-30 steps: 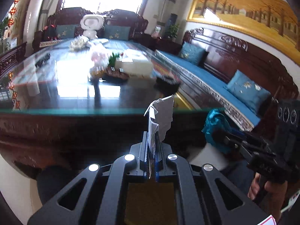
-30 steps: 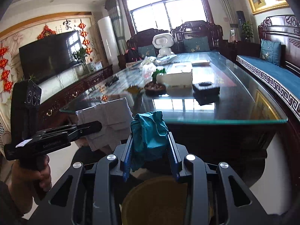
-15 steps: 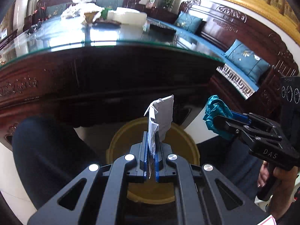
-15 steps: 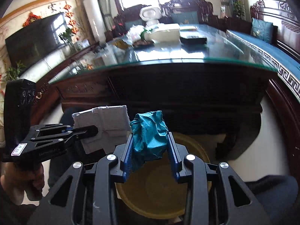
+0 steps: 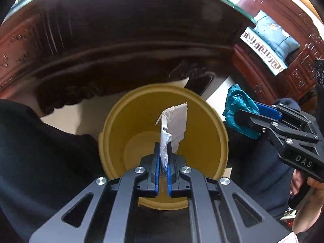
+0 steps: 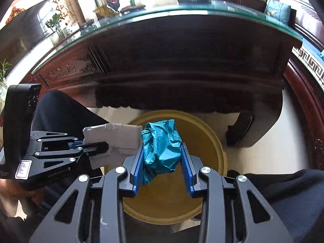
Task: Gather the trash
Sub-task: 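Open the right gripper to drop the teal cloth while the left gripper releases the paper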
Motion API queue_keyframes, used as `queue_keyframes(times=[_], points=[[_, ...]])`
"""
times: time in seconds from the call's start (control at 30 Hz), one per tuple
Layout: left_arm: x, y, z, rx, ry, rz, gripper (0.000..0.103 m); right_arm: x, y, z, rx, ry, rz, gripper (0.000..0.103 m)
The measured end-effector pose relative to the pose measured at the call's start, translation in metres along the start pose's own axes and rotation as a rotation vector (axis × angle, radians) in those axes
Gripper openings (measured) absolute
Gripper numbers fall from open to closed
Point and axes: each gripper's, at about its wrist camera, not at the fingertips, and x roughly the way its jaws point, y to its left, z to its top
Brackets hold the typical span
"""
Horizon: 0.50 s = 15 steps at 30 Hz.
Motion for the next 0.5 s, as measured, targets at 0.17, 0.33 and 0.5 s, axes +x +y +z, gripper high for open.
queue_keyframes(times=[0.17, 0.33, 0.5], points=[[0.014, 0.002, 0.003, -0.008, 0.03, -0.001, 0.006, 0.014, -0.008, -0.003, 0.015, 0.042, -0.014, 0.038], [0.026, 0.007, 0.002, -0.013, 0.061, 0.009, 0.006, 0.022, -0.014, 0.0, 0.025, 0.055, -0.016, 0.043], [0.037, 0.007, 0.004, -0.008, 0.084, 0.014, 0.006, 0.026, -0.017, 0.002, 0.028, 0.069, -0.003, 0.046]])
